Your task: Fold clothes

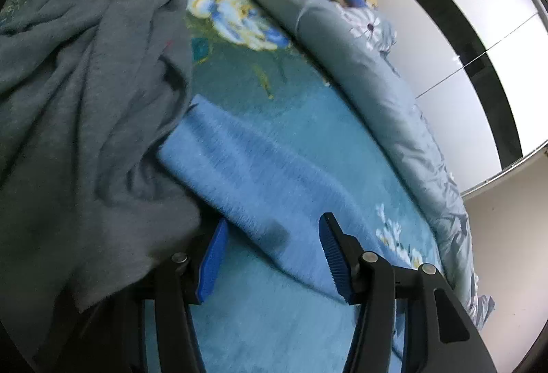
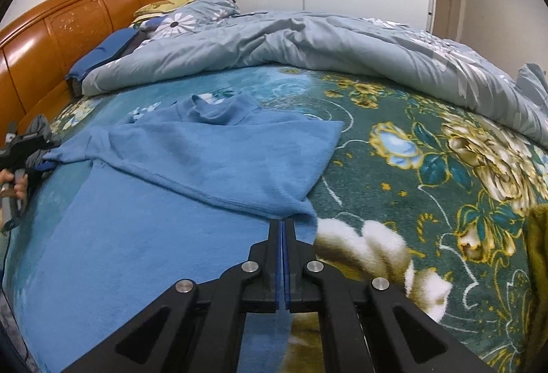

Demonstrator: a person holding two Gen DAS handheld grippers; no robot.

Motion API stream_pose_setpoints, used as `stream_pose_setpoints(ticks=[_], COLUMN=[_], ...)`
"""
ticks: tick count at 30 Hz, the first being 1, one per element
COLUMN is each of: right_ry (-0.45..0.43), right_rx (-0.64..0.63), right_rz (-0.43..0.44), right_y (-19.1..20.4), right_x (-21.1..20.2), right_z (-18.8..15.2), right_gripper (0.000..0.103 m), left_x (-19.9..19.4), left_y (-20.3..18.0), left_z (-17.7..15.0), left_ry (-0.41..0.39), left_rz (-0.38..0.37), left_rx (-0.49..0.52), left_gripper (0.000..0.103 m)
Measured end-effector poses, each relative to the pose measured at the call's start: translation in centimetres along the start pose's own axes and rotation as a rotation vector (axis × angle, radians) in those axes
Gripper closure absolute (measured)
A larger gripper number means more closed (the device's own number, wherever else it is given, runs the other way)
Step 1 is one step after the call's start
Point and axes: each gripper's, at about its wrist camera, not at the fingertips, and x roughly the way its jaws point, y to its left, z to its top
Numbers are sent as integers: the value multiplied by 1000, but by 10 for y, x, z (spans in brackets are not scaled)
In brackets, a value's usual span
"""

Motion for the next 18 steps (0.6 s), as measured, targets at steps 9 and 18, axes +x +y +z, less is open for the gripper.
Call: stream_pose_setpoints(ticks=[9, 18], right_ry=[8, -5], right_rx=[10, 52], right_rz=[-7, -7], right_y=[-9, -27], right_x=[-5, -10], right_z=[-6, -11], right_gripper=[102, 102], left_x=[-23, -86], left_y=[-32, -196], left_z=[21, -23], left_ry=[-111, -205], left_rz=[23, -201], left_rx=[154, 606], left_gripper=[101, 100])
